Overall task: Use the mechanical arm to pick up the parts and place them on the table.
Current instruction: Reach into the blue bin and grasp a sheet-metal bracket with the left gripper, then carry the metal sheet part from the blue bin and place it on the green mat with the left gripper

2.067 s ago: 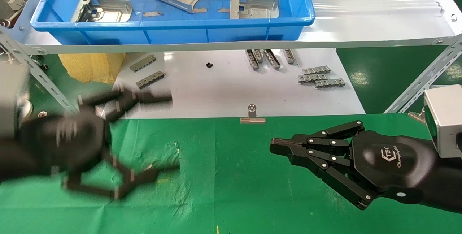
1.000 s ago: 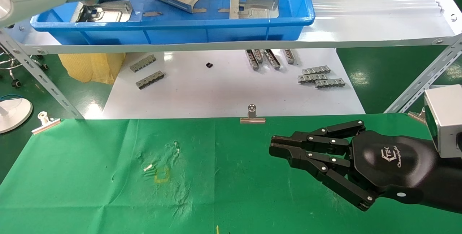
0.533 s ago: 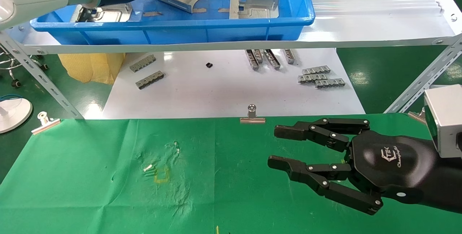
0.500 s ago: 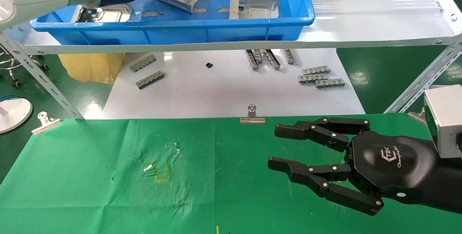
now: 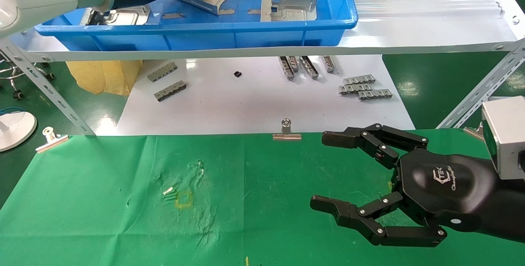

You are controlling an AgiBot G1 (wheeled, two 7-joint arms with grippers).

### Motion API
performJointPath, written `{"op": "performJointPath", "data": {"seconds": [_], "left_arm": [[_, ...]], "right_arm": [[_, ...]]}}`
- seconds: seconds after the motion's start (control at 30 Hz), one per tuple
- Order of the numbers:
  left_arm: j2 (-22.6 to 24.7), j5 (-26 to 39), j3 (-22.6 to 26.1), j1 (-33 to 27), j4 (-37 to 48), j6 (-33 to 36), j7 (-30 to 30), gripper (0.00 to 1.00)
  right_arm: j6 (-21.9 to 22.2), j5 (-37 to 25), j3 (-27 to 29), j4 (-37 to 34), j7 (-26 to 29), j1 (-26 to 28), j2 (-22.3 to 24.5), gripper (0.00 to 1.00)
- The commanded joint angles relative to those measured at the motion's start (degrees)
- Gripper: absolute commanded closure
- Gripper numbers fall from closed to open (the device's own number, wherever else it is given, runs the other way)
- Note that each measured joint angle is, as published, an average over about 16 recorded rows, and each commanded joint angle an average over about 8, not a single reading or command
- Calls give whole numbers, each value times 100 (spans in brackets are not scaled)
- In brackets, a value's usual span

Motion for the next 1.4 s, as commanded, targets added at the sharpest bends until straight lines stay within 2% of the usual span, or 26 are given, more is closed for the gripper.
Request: {"op": "performJointPath", "data": {"seconds": [0.03, 0.27, 0.4, 1.1, 1.27, 1.4], "left_arm": [[0, 8, 8, 5, -2, -12, -2, 100], [-37, -45, -23, -24, -60, 75, 52, 100], [-137, -165, -99, -93, -145, 403, 158, 100], [-1399, -881, -481, -144, -549, 4560, 1529, 100], [-1585, -939, -386, 10, -821, 5014, 1752, 100], [-1818, -1206, -187, 344, -1496, 5086, 1875, 100]], "right_arm": [[0, 0, 0, 0, 0, 0, 0, 0], [0, 0, 0, 0, 0, 0, 0, 0], [0, 0, 0, 0, 0, 0, 0, 0], [0, 0, 0, 0, 0, 0, 0, 0], [0, 0, 0, 0, 0, 0, 0, 0], [0, 0, 0, 0, 0, 0, 0, 0]]}}
